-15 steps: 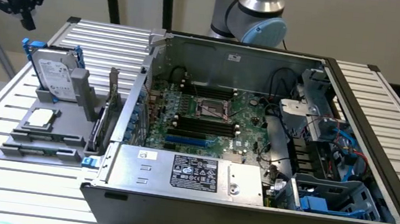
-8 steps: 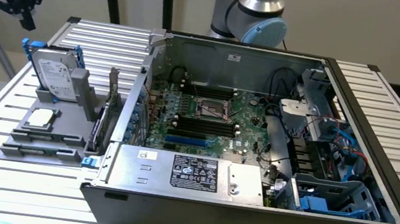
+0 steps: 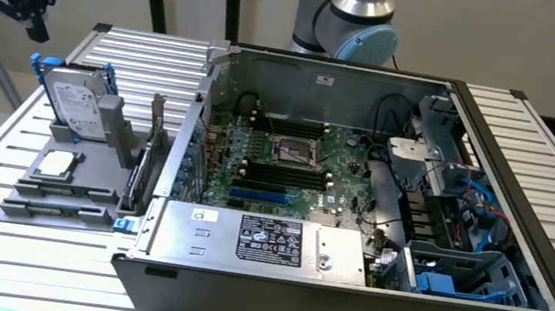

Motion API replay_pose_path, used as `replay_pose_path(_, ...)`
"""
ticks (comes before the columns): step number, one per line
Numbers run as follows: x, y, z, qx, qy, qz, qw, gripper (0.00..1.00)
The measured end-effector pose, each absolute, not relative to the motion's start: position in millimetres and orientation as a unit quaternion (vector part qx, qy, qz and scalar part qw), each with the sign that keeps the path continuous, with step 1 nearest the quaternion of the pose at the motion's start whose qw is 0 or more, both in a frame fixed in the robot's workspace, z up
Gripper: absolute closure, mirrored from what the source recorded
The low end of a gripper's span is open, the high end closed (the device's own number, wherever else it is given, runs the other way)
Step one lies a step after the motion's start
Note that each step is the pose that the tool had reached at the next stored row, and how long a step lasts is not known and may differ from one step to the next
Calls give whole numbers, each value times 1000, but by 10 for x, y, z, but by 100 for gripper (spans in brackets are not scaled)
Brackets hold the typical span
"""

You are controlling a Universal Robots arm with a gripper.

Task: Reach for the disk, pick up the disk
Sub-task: 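Pick up the disk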

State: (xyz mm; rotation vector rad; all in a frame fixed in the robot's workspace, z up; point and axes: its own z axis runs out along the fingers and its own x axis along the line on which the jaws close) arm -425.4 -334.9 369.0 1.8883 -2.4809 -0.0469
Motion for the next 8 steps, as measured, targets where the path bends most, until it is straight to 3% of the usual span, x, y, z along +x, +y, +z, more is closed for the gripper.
replay_pose_path(8, -4254, -3349, 3690, 614, -789, -15, 12, 89)
